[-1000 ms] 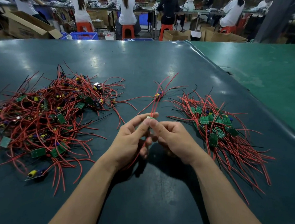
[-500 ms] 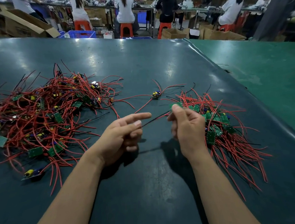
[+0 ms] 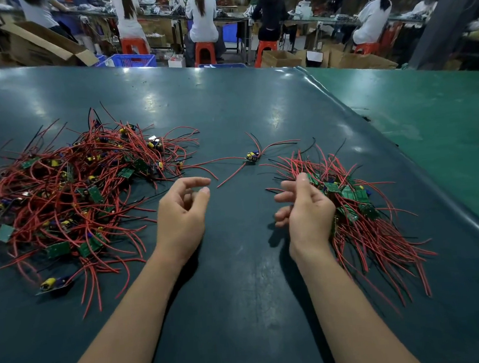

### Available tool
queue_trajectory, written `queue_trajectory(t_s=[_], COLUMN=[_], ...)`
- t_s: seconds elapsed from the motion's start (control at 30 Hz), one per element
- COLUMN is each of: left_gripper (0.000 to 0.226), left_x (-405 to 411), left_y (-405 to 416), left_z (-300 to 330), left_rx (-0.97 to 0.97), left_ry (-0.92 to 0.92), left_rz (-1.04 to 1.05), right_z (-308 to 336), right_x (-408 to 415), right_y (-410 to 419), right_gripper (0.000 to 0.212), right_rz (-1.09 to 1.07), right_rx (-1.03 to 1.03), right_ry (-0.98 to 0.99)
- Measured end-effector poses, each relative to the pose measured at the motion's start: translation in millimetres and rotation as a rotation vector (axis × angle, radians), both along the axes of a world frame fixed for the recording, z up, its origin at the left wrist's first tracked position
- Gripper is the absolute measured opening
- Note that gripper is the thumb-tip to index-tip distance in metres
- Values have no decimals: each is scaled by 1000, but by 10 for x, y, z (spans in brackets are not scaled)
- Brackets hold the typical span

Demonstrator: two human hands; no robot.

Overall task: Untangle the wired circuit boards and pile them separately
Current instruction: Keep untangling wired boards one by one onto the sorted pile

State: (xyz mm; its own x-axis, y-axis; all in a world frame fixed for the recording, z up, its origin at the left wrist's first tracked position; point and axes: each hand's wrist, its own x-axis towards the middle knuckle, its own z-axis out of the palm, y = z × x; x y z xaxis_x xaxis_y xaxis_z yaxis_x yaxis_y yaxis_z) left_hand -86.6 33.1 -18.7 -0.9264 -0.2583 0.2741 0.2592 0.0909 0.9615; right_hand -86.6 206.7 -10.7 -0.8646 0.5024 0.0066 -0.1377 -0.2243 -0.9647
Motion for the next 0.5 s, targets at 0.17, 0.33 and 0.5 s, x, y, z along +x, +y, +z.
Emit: queue_trajectory(t_s=[0.17, 0.33, 0.5], left_gripper=[11, 20, 33], left_x=[62, 21, 40], left_y=[-38, -187, -236], left_z=[-4, -17, -5], left_rx=[-641, -889, -961], left_ry=[210, 78, -57], left_rz=[300, 553, 649], right_z=[-87, -111, -92], right_x=[-1, -79, -90], right_y=[-70, 99, 280], right_gripper=[36, 39, 33], right_rz=[118, 17, -145], right_rx=[478, 780, 1083], right_ry=[16, -83, -237])
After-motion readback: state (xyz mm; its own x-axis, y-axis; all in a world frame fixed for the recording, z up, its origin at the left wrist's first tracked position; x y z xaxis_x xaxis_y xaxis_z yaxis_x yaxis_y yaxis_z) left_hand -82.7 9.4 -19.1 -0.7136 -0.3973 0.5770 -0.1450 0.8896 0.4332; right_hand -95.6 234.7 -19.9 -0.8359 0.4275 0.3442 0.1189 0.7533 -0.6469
